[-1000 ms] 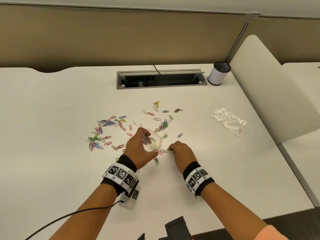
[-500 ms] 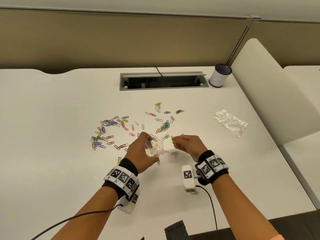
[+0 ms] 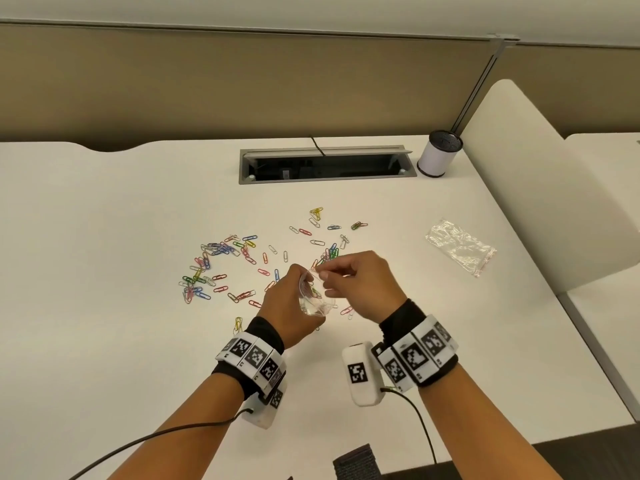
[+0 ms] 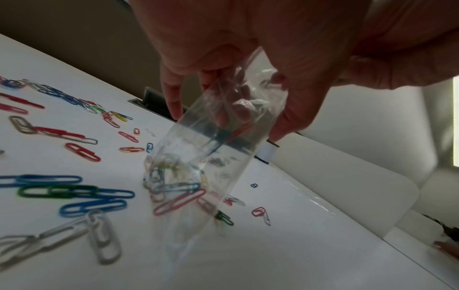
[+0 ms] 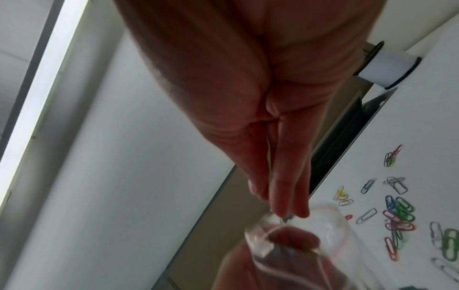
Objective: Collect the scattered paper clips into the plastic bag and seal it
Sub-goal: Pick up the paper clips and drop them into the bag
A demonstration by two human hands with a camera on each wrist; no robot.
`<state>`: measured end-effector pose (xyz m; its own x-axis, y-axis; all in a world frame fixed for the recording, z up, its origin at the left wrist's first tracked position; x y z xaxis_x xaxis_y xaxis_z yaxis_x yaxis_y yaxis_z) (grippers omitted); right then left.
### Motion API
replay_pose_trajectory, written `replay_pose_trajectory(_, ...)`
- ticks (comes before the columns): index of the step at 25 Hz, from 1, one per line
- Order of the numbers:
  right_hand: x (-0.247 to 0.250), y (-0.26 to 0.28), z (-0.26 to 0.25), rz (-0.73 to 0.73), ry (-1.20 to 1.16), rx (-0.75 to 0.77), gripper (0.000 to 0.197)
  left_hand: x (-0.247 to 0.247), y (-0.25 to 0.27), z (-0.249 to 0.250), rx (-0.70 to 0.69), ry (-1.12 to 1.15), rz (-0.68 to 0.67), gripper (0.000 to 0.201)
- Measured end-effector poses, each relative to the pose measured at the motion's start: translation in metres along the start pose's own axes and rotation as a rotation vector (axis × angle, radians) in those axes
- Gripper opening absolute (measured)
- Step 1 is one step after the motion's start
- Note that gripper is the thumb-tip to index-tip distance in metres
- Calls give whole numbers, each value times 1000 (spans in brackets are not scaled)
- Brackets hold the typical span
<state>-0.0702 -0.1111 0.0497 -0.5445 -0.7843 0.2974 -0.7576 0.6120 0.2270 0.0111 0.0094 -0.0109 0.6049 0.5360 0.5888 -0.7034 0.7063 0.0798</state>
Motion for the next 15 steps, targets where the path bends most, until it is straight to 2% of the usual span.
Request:
replay_pose_trajectory(3,26,-3,5,14,-163,-28,14,1,1,-1,-11,-1,11,55)
replay_pose_trajectory(6,60,-2,31,65,-140,-66,15,3,3,-2,-23,-3,22,54)
replay_pose_trajectory(8,79,7,61,75,58,-110,13,4,5,-2,-25,6,22,53)
replay_pose_trajectory(11,91,31,112,-44,442,-211,17,4,11,-4,-28,13,8,53)
replay_pose_trajectory(13,91,49,136,-135,570,-249,25,3,16,-7,-20,15,4,52)
replay_pose_trajectory(15,86,64,150,-196,593,-252,32,3,21,-10,-14,15,4,52)
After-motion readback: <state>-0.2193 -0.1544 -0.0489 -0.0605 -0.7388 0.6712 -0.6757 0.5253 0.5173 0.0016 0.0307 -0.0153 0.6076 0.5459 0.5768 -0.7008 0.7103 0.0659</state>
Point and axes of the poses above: each hand's wrist, its own y-axis away from the middle knuckle, its own x-axis out of the back of the hand, z = x × y, the point moved 5 cm from there along -y, towards the middle knuckle, and after that the axes turned 4 degrees about z, right-handed, at the moved point
